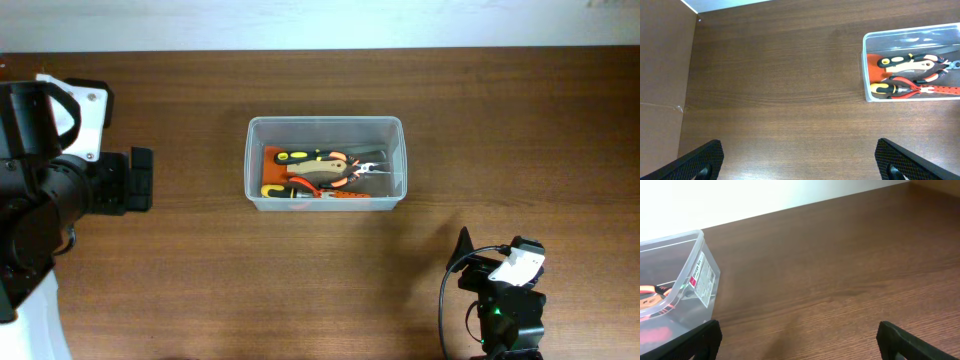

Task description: Pack container

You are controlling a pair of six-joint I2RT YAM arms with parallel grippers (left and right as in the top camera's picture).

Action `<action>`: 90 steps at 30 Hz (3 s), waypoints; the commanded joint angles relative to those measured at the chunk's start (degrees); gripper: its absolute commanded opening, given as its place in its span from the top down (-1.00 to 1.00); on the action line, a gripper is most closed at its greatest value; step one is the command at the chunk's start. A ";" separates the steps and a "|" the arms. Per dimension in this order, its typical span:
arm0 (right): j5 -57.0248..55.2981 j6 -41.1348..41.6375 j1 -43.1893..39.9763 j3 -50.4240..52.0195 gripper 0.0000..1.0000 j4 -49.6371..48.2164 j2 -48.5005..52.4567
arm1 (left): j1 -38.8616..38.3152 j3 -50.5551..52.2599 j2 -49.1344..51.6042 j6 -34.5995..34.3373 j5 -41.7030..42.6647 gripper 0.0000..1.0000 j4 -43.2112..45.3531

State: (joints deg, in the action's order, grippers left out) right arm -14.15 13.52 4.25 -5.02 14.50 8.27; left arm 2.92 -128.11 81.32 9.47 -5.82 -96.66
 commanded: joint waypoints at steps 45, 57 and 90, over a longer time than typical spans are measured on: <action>-1.14 0.31 -0.15 0.48 -0.98 -0.20 -0.74 | -0.13 98.20 -71.08 -7.93 6.75 -0.99 62.36; -1.14 0.31 -0.15 0.48 -0.98 -0.20 -0.74 | -0.13 114.33 -80.85 -8.02 6.73 -0.98 69.35; -1.14 0.33 -0.15 0.48 -0.98 -0.20 -0.74 | -0.13 125.94 -81.02 -10.10 4.61 -0.99 88.54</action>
State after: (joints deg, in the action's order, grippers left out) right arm -14.37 13.52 4.25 -4.93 14.26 8.19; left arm 2.92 -2.87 0.84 -0.10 -0.67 -8.49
